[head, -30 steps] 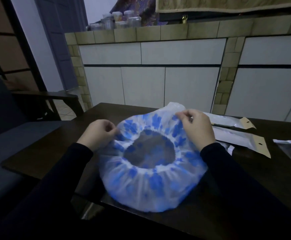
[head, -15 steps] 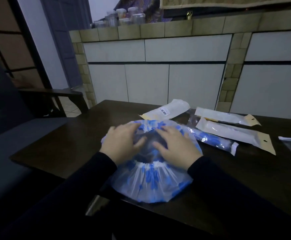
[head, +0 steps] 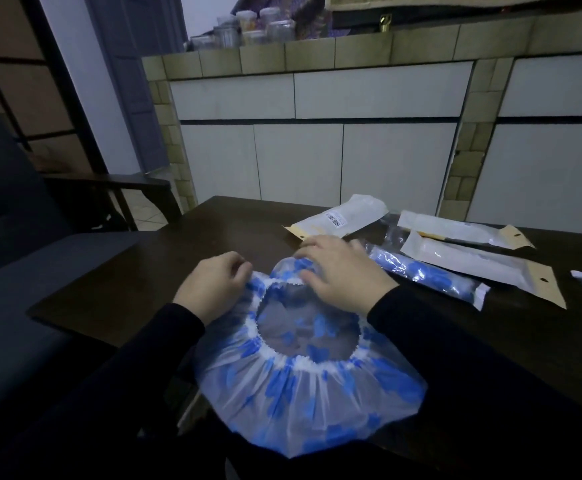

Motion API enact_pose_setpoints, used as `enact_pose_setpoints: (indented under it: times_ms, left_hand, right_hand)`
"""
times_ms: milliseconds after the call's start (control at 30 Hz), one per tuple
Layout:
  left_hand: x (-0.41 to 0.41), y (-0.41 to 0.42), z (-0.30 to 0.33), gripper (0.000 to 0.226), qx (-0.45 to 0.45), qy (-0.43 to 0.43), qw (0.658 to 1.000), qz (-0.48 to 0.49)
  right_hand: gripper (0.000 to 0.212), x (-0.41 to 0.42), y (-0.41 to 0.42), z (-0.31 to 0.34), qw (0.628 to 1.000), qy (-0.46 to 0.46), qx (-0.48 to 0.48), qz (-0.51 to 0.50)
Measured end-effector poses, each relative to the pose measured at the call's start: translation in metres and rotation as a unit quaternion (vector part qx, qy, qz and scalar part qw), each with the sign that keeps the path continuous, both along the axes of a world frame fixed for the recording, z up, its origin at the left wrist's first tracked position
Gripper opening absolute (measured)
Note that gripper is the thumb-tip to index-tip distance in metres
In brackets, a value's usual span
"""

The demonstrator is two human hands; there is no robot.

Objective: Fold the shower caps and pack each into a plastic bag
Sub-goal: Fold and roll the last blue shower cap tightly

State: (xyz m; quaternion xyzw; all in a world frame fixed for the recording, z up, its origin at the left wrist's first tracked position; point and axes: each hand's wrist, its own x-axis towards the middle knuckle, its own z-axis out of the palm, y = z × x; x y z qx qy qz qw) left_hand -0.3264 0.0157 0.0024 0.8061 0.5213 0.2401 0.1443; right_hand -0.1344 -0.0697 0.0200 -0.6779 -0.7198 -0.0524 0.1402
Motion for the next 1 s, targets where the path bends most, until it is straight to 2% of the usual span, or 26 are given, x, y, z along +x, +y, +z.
enact_pose_setpoints:
  times_ms: [67,167,233,300,400,500,667,733,833,900,1000]
  left_hand:
    - [0.005,0.003,-0.006,0.020,-0.006,0.006,1.000,-0.007]
    - [0.014,0.006,-0.014,0.015,-0.032,-0.008,0.999,-0.031]
    - [0.016,0.011,-0.016,0.004,0.004,-0.019,0.999,-0.037]
    - [0.016,0.019,-0.018,0.015,0.039,-0.026,0.999,-0.022]
    - [0.013,0.026,-0.018,0.012,0.041,-0.016,0.999,0.027]
    - [0.010,0.026,-0.012,0.027,0.040,0.055,0.997,0.039]
    - [0.019,-0.010,0.015,0.047,0.103,0.108,0.988,-0.033]
    - [0.027,-0.025,0.008,0.063,0.043,0.163,0.984,-0.062]
    - [0.032,-0.026,-0.014,0.090,-0.077,0.242,0.964,-0.071]
    - [0.030,-0.015,-0.020,0.099,-0.094,0.230,0.966,-0.070]
    - [0.029,-0.002,-0.019,0.104,-0.090,0.178,0.977,-0.077]
  right_hand:
    - [0.043,-0.001,0.006,-0.009,0.996,0.012,-0.050,0.069]
    - [0.055,0.006,0.006,-0.022,0.989,0.002,-0.122,0.078]
    - [0.064,0.010,0.002,-0.028,0.987,-0.005,-0.156,0.033]
    - [0.073,0.013,0.000,-0.032,0.983,-0.011,-0.181,-0.038]
    - [0.089,0.013,-0.001,-0.033,0.972,-0.004,-0.200,-0.126]
    - [0.090,0.008,0.001,-0.030,0.970,-0.007,-0.183,-0.157]
    - [0.061,-0.009,-0.010,-0.013,0.991,-0.025,-0.003,-0.131]
    - [0.058,-0.018,-0.020,-0.020,0.993,0.003,-0.035,-0.110]
    - [0.069,-0.014,-0.025,-0.039,0.977,0.042,-0.180,-0.110]
    - [0.074,0.005,-0.019,-0.041,0.972,0.045,-0.209,-0.102]
    - [0.069,0.021,-0.013,-0.039,0.976,0.059,-0.188,-0.088]
